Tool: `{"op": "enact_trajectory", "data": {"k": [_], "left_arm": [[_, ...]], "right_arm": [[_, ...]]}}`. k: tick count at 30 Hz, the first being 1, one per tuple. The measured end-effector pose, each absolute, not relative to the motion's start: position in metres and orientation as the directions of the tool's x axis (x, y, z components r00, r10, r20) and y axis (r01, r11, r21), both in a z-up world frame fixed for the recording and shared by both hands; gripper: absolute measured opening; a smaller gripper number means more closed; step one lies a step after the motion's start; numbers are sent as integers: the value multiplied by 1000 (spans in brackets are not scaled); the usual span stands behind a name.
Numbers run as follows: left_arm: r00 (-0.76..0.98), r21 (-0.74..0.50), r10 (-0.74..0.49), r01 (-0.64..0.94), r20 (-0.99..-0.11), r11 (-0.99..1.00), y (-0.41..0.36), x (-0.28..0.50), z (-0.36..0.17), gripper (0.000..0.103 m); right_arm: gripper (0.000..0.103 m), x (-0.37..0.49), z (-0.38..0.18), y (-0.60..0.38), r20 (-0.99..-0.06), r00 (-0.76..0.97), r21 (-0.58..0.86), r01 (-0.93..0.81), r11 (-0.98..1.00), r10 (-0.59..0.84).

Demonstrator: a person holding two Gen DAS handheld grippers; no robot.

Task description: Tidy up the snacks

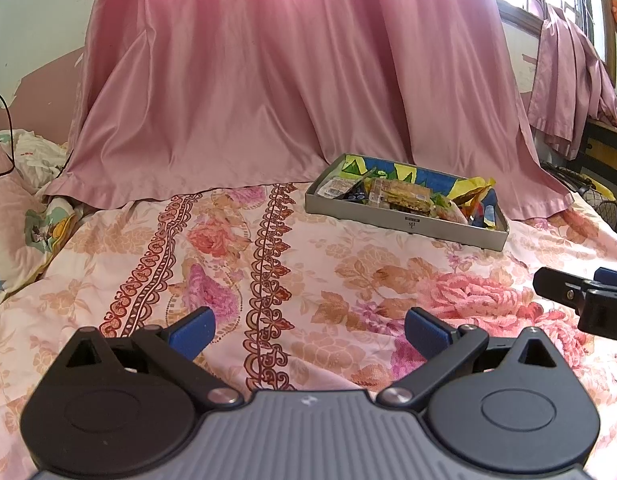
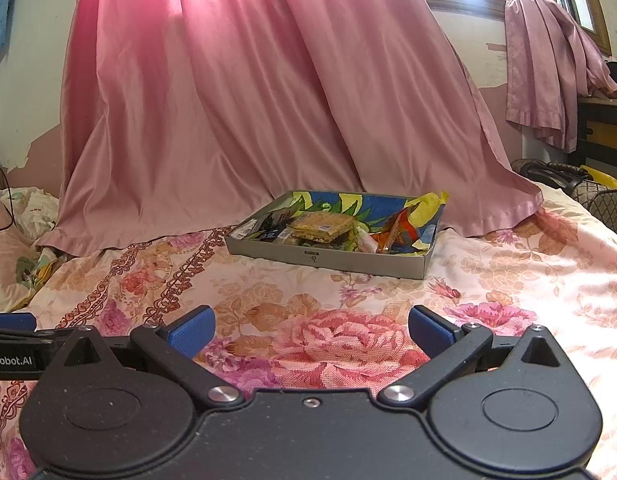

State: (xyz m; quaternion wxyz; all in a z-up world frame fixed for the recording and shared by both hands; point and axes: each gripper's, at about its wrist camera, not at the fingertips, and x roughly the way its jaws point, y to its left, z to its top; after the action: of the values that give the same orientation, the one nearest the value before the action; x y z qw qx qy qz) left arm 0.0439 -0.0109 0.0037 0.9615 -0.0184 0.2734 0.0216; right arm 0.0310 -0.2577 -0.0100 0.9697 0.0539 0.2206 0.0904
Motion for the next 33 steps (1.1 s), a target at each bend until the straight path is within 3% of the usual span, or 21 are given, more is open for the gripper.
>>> {"op": "enact_trajectory", "data": {"k": [33], "left_arm": [[845,-24,29,-50,-535,998,-10,43,3,103]], "right_arm": [[102,32,-10,-257,-421,885,144,-151,978,198]]}}
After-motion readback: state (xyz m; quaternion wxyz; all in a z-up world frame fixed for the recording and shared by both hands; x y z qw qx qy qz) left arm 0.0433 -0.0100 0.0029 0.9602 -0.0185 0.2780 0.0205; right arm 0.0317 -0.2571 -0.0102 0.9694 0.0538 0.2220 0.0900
